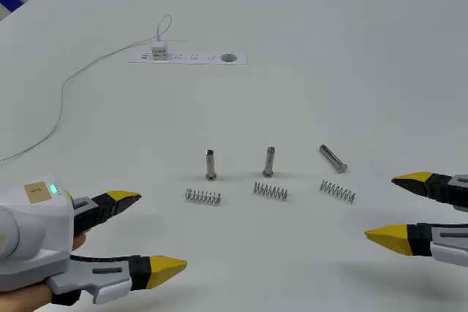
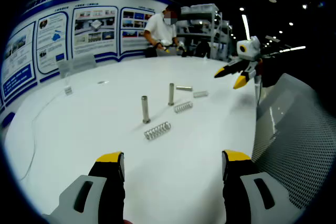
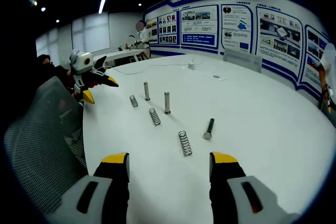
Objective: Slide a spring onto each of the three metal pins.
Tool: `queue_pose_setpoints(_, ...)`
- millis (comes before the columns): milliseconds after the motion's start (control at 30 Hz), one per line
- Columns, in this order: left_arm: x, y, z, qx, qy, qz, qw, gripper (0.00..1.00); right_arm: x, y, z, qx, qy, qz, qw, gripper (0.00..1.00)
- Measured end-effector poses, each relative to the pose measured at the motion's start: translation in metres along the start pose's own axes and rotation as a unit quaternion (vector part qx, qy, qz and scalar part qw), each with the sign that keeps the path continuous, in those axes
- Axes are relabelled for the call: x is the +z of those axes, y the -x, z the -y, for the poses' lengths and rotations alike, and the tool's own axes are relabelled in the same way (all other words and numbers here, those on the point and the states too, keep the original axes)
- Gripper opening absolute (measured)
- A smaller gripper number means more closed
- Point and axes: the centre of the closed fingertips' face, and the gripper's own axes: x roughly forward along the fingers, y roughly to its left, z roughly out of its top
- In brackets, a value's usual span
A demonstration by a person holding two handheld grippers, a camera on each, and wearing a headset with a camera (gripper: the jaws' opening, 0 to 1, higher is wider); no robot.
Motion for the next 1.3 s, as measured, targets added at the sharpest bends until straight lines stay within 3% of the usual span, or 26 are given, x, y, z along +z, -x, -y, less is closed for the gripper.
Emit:
queue_pose_setpoints(600,-0.001,0.0,0.0,0.004,0.006,0.008,0.9999,0.78,0.014,-0.007,0.011,-0.008,-0.009,-0.011,0.9999,0.59)
queue_pose_setpoints(833,-0.001,0.0,0.001,0.003,0.007,0.009,0.9999,0.77,0.028,-0.014,0.027,-0.026,-0.025,-0.015,0.9992,0.53)
queue_pose_setpoints(1200,-0.002,-0.001,0.001,0.003,0.008,0.008,0.9999,0.77,0.048,-0.041,0.055,-0.065,-0.028,-0.053,0.9961,0.33)
queue_pose_setpoints(1300,-0.003,-0.001,0.001,0.004,0.01,0.007,0.9999,0.77,0.047,-0.054,0.063,-0.078,-0.027,-0.076,0.9937,0.3)
